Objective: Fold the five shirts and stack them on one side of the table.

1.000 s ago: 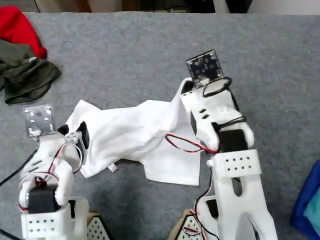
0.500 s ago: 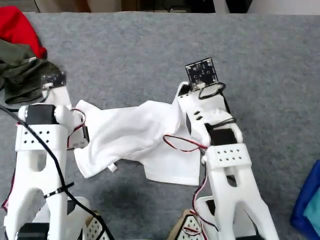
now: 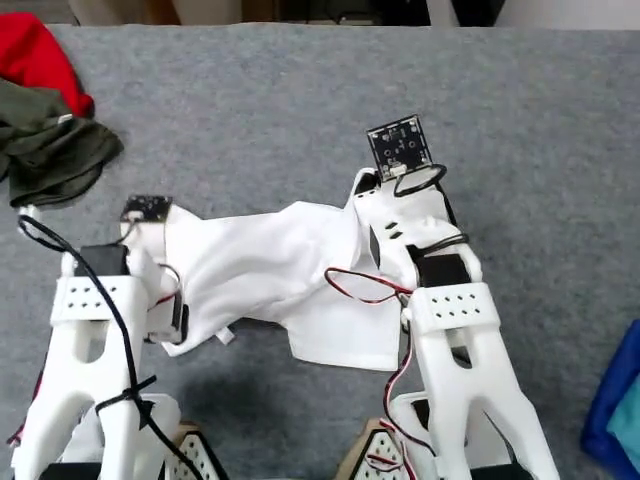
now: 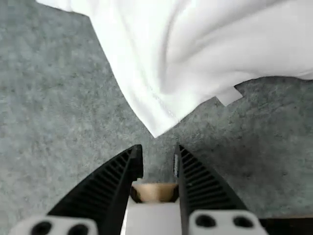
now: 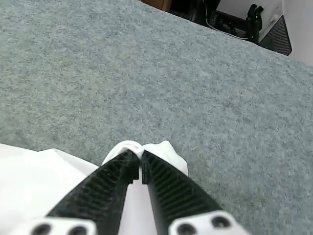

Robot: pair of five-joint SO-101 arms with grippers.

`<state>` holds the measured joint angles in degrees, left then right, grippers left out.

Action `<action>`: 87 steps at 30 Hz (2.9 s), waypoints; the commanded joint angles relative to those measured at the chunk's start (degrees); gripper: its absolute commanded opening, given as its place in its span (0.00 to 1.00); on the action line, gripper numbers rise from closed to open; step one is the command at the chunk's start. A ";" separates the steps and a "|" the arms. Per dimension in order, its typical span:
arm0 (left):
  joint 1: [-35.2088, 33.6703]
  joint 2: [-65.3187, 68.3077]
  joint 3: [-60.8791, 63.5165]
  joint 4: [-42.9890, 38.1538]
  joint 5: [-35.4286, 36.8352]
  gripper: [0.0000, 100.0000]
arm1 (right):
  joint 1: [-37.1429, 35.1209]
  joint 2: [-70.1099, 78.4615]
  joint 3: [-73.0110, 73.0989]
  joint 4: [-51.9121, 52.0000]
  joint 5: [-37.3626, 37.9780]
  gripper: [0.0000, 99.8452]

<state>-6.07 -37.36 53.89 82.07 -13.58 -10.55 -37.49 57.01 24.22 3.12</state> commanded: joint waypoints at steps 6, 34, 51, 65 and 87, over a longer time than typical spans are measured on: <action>-0.26 -0.75 6.95 -12.84 -0.62 0.12 | -0.84 0.13 -1.89 -1.41 -0.62 0.00; 0.00 -0.66 11.16 -12.48 -0.62 0.16 | -0.84 7.43 -2.68 -4.92 -0.70 0.00; 0.00 -0.66 14.33 -16.70 -0.88 0.16 | -0.84 7.43 -2.68 -4.92 -0.79 0.00; 0.00 -0.66 15.03 -17.67 -3.25 0.02 | -0.84 7.43 -2.68 -4.84 -0.79 0.00; 2.02 3.03 -35.43 -11.34 -2.55 0.02 | -0.40 -10.24 -11.38 -0.53 -0.62 0.00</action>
<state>-4.84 -35.52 29.36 69.32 -16.48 -10.55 -42.15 53.58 21.49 2.77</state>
